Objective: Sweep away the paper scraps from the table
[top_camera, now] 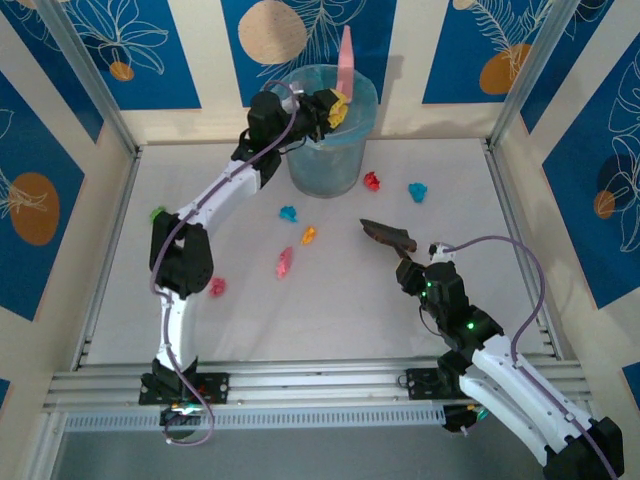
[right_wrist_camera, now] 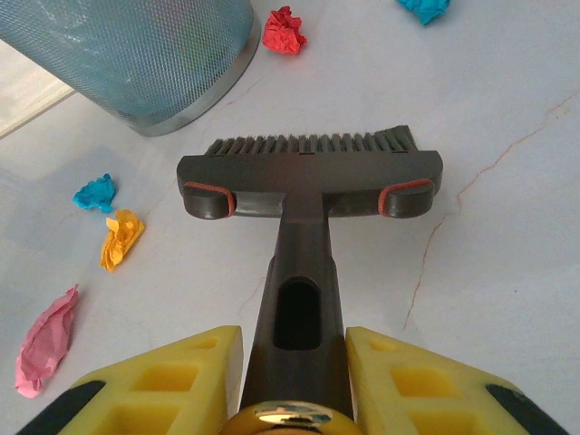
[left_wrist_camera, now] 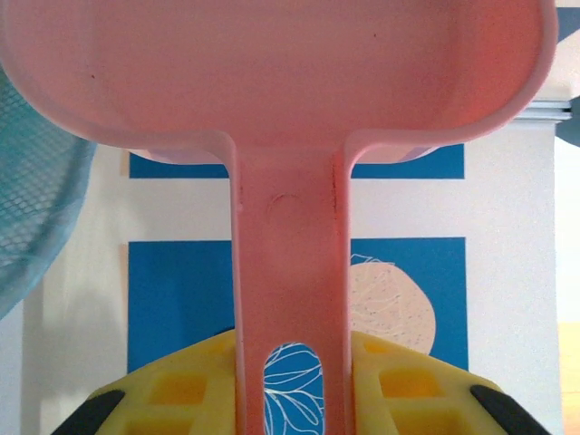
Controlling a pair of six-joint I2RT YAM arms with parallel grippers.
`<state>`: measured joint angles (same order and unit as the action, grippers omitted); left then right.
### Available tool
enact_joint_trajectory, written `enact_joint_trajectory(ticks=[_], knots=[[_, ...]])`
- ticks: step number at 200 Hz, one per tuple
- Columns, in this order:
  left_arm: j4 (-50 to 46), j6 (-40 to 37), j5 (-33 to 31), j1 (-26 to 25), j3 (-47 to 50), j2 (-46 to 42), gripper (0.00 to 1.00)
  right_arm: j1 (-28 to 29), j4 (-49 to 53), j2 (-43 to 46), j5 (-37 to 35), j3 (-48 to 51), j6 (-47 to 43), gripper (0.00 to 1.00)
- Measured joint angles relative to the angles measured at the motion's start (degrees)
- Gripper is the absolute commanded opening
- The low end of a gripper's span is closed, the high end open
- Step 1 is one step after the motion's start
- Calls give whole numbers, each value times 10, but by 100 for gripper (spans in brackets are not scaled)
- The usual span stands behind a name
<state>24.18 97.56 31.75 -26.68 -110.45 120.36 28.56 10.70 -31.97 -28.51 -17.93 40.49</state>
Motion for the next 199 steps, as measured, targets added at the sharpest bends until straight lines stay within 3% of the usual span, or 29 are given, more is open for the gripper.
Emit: enact_joint_trajectory(ticks=[109, 150, 199], knots=[[49, 16, -22, -2, 53, -35, 0, 0, -6, -13, -3, 0, -5, 0], [30, -40, -12, -21, 89, -93, 0, 0, -5, -12, -11, 0, -6, 0], [-13, -154, 22, -74, 209, -202, 0, 0, 6, 3, -17, 0, -6, 0]])
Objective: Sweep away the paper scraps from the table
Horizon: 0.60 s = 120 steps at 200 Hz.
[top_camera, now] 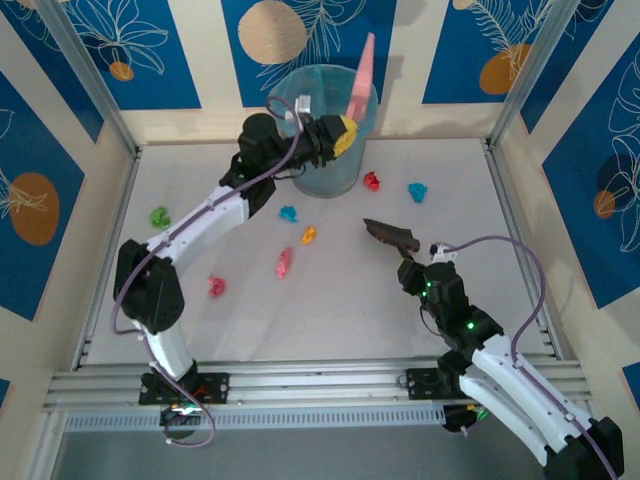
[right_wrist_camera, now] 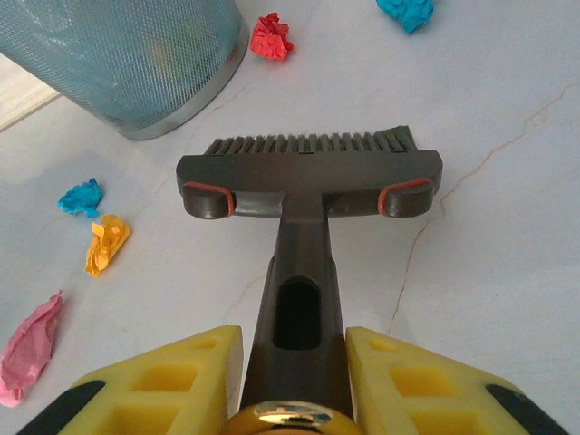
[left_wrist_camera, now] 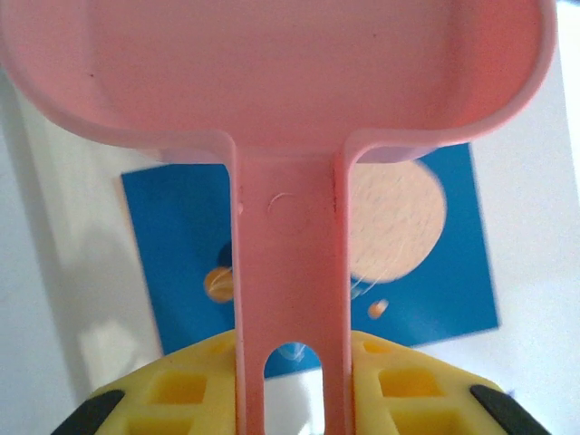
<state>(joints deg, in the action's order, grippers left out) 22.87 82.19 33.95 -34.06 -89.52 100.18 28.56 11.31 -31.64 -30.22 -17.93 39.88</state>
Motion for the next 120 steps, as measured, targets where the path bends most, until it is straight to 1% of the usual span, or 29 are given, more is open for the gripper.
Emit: enact_joint_trajectory(ticks=[26, 39, 62, 82, 102, 120], knots=[[-68, -100, 0, -29, 60, -59, 0, 0, 7, 7, -3, 0, 0, 0], [-108, -158, -17, -49, 93, -93, 0, 0, 12, 10, -7, 0, 0, 0], [-189, -269, -87, -107, 155, -158, 0, 0, 22, 22, -13, 0, 0, 0], [-229, -349, -141, -160, 202, -196, 0, 0, 33, 39, -18, 0, 0, 0], [-257, -412, -186, -202, 242, -206, 0, 0, 40, 54, -24, 1, 1, 0], [-278, -455, -225, -218, 277, -200, 0, 0, 47, 62, -29, 1, 2, 0]])
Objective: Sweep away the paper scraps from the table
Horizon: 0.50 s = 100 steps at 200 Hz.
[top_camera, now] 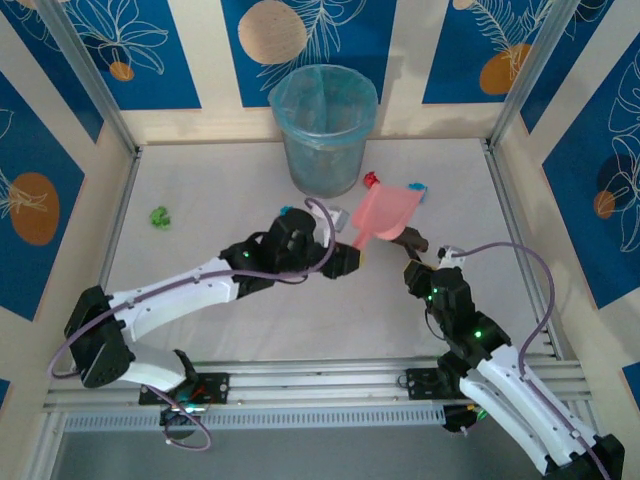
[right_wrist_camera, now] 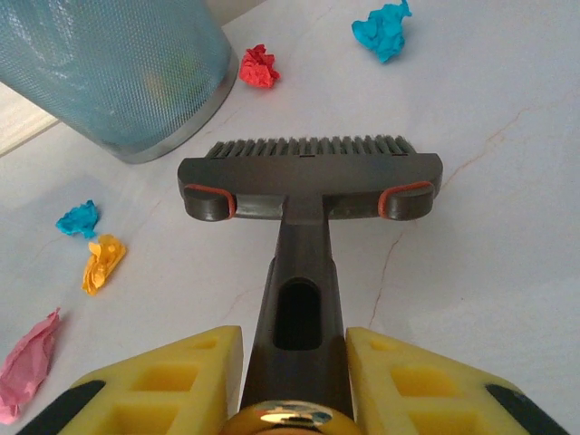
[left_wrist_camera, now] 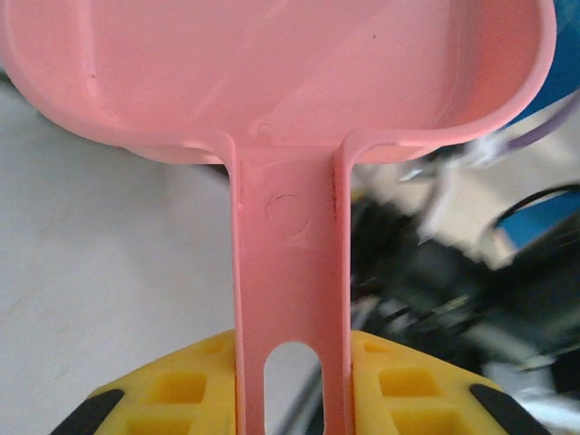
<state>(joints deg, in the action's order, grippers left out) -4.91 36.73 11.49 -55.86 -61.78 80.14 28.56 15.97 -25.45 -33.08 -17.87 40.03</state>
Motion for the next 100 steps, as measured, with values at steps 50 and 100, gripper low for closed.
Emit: enact_joint_trajectory(ticks=[50, 100], knots=[[-35, -74, -92, -17, 55, 39, 0, 0, 5, 2, -17, 0, 1, 0], [-63, -91, -136, -18, 55, 49, 0, 0, 52, 49, -38, -4, 21, 0]])
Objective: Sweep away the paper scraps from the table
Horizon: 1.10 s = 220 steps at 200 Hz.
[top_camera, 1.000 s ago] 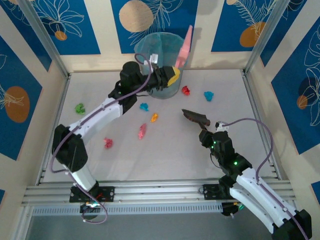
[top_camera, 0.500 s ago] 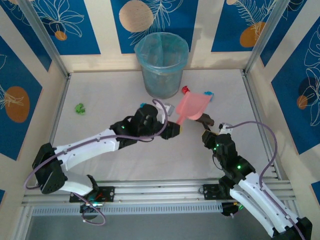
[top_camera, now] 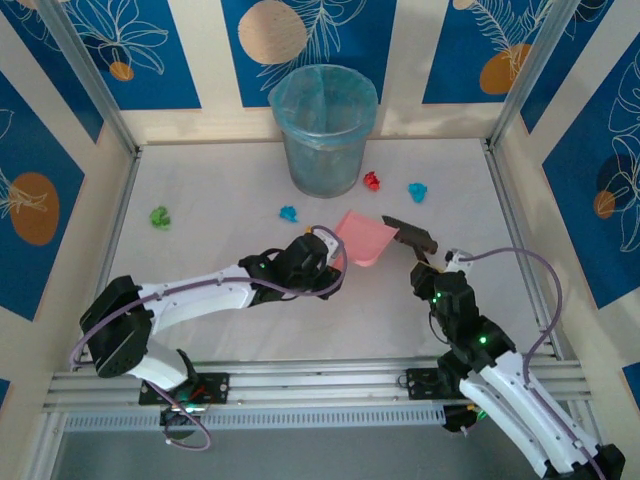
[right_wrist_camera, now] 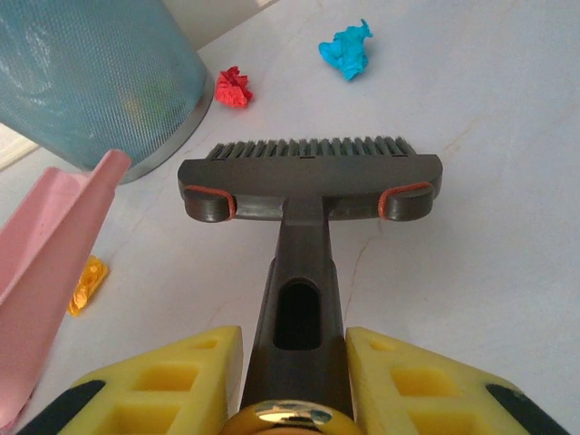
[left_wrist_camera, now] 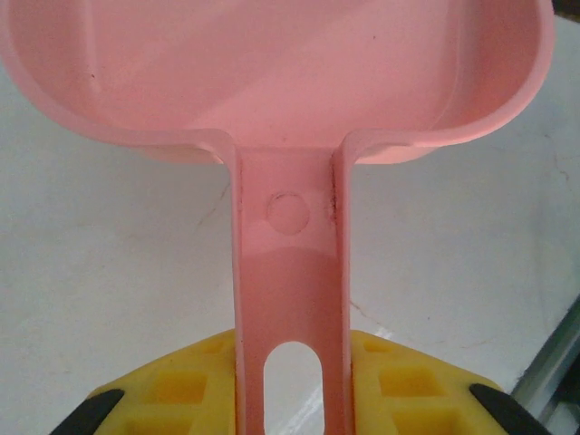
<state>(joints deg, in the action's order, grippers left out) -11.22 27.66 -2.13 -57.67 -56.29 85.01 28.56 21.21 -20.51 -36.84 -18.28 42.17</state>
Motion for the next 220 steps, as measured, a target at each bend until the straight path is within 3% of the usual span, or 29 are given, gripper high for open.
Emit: enact_joint_trajectory(ticks=[34, 60, 90, 119, 136, 170, 220], knots=[[0, 4, -3, 0, 0, 11, 0, 0, 77, 12, -17, -76, 49, 0], [-6, 5, 4, 0, -11, 43, 0, -6, 92, -29, -36, -155, 45, 0], [-18, 5, 6, 0, -16, 63, 0, -78, 121, -172, -17, -286, 16, 0], [-21, 9, 15, 0, -19, 65, 0, -222, 131, -334, 110, -407, 0, 0], [-22, 9, 17, 0, -26, 70, 0, -273, 141, -420, 166, -459, -7, 0], [-32, 9, 19, 0, -38, 89, 0, -295, 155, -544, 193, -524, -33, 0], [-45, 9, 22, 0, -54, 126, 0, -314, 157, -630, 188, -561, -57, 0]])
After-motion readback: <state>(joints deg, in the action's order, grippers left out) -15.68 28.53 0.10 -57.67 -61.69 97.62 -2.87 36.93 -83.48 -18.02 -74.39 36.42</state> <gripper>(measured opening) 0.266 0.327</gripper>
